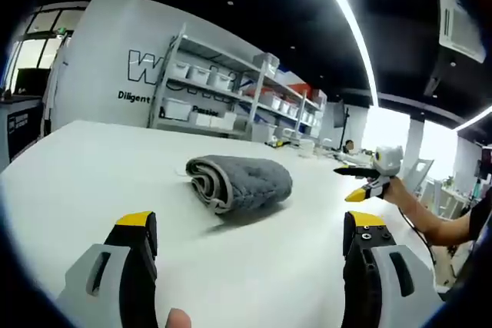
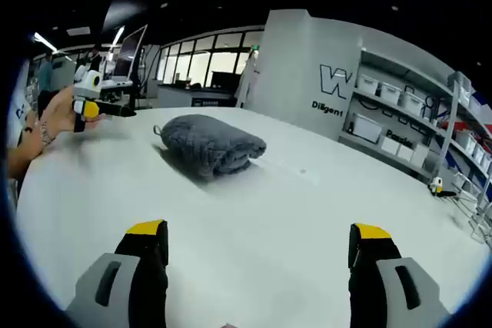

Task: Open the folded towel by lifting each exposed corner and separating the folded layers until the towel lies flat within the target outline without major curled edges

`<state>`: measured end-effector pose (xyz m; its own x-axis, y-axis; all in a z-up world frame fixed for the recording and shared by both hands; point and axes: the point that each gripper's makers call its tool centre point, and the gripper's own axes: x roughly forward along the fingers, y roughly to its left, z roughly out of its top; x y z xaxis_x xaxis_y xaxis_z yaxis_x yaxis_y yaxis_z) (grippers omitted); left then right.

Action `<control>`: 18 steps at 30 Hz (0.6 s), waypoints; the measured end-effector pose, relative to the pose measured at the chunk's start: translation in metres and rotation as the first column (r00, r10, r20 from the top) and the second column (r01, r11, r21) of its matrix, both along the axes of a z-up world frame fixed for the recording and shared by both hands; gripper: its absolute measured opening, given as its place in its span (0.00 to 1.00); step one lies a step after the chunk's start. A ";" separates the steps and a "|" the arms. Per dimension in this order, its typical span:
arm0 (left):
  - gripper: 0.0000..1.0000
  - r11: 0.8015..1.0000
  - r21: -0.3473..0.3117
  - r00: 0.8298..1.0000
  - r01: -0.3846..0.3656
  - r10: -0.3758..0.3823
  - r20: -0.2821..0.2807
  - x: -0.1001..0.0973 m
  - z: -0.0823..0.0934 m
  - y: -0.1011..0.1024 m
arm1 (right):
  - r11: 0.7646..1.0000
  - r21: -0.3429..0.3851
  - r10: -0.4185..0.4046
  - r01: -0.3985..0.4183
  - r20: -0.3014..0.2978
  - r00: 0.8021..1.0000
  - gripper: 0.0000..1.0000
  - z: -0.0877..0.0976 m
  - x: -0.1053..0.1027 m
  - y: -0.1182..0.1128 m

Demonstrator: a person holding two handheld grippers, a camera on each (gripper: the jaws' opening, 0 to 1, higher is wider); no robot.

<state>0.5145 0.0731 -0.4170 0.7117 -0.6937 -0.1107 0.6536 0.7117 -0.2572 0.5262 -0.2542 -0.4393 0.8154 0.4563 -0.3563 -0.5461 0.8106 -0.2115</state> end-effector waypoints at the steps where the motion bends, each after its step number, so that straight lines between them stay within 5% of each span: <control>1: 1.00 1.000 -0.024 1.000 0.013 -0.013 -0.006 -0.001 0.002 -0.003 | 1.000 -0.002 0.000 0.000 -0.002 1.000 1.00 -0.001 0.000 0.000; 5: 1.00 0.997 -0.069 0.999 0.036 -0.037 -0.018 -0.003 0.005 -0.004 | 1.000 -0.006 0.005 -0.005 -0.009 1.000 1.00 -0.003 0.000 0.001; 11: 1.00 1.000 0.018 1.000 -0.009 0.009 -0.001 0.002 -0.001 0.003 | 1.000 -0.015 0.010 -0.010 -0.002 1.000 1.00 -0.002 0.000 0.002; 18: 1.00 1.000 0.002 1.000 0.021 -0.021 -0.016 -0.002 -0.002 -0.003 | 1.000 -0.012 0.005 -0.005 -0.007 1.000 1.00 -0.003 0.001 -0.001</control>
<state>0.5124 0.0700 -0.4187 0.6949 -0.7083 -0.1239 0.6643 0.6984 -0.2664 0.5275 -0.2551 -0.4422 0.8105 0.4563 -0.3672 -0.5517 0.8053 -0.2171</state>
